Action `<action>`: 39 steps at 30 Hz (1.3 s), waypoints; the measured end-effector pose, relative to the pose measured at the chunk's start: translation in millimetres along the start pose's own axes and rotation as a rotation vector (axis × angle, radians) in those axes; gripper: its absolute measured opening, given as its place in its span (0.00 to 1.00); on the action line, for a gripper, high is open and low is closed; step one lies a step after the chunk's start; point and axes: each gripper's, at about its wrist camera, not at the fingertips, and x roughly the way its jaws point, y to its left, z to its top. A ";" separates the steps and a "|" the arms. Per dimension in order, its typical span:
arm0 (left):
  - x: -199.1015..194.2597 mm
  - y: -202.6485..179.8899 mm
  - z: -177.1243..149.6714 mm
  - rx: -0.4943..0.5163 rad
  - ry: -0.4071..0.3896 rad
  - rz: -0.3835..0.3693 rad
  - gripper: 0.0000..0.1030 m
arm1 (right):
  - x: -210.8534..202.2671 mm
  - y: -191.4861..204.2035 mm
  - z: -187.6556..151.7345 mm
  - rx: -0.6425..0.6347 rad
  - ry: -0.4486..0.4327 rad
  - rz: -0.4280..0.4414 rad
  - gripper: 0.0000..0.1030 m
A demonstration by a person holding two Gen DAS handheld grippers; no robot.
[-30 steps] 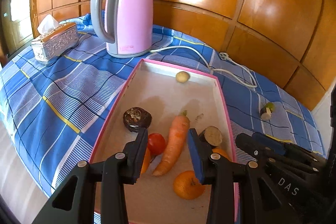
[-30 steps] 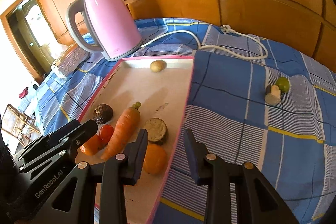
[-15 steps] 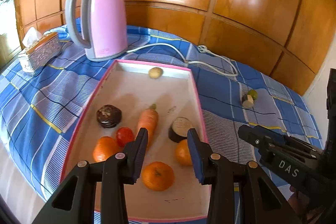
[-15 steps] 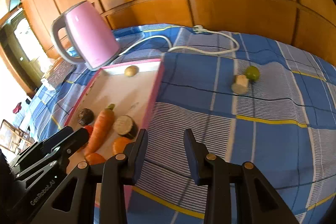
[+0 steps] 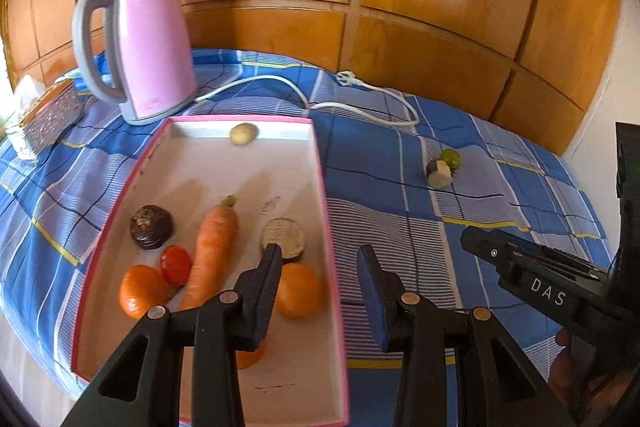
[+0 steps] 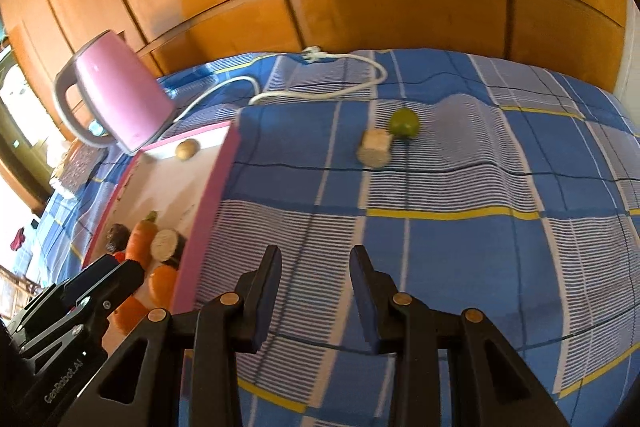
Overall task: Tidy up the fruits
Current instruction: 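Withdraw both open tools from the tray toward the lime and cube, then close the right tool on the green lime while the left tool approaches the pale cube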
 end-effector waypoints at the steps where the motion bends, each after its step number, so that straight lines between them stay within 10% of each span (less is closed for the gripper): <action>1: 2.3 -2.9 0.5 0.004 0.005 -0.003 0.38 | 0.7 -3.6 0.5 0.006 0.000 -0.006 0.35; 39: 108.0 -73.5 45.9 0.011 0.082 -0.130 0.38 | 74.0 -75.3 90.3 0.085 0.013 -0.087 0.35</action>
